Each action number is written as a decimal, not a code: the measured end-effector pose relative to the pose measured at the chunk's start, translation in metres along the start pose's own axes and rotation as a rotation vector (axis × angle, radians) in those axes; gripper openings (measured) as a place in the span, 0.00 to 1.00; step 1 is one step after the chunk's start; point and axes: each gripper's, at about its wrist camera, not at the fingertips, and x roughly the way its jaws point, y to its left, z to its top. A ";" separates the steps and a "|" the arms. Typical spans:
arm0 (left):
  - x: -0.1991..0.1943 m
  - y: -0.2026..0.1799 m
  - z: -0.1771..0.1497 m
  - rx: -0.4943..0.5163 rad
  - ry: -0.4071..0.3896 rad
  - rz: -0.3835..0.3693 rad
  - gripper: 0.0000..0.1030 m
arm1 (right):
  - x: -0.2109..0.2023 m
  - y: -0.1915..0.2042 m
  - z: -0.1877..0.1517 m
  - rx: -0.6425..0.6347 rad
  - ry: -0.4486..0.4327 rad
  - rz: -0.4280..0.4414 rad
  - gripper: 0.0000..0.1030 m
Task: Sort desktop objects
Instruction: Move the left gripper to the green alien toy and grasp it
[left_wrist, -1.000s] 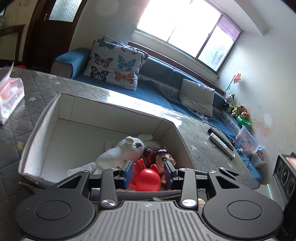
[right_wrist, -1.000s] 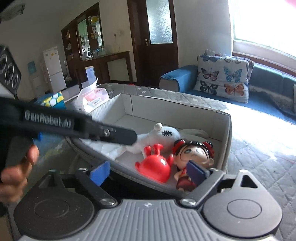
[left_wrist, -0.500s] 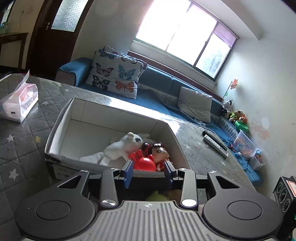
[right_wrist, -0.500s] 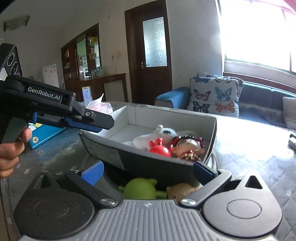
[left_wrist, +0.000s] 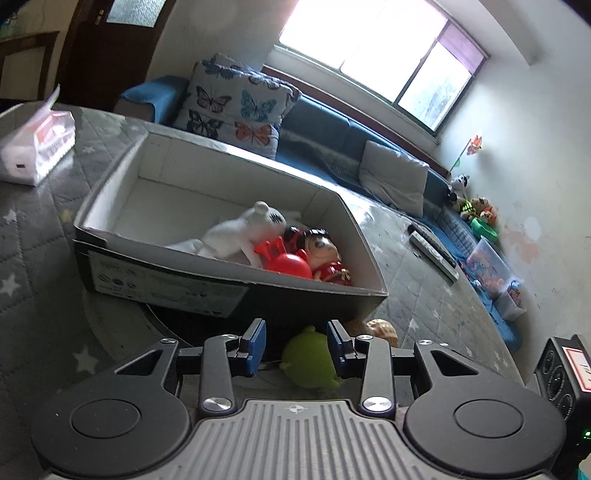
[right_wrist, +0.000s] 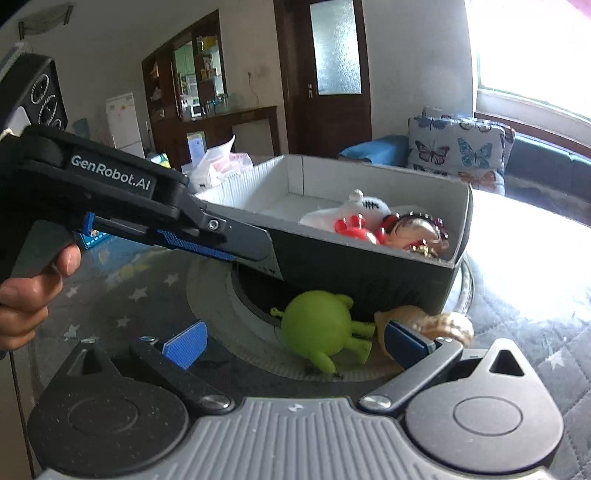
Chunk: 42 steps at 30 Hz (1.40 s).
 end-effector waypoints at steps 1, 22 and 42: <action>0.003 -0.001 0.000 0.000 0.008 -0.006 0.38 | 0.002 -0.001 -0.001 0.007 0.010 0.006 1.00; 0.045 0.007 0.003 -0.058 0.110 -0.033 0.38 | 0.032 -0.005 -0.007 0.048 0.086 0.023 1.00; 0.040 0.008 -0.007 -0.065 0.140 -0.070 0.37 | 0.032 -0.008 -0.004 0.068 0.066 -0.023 0.78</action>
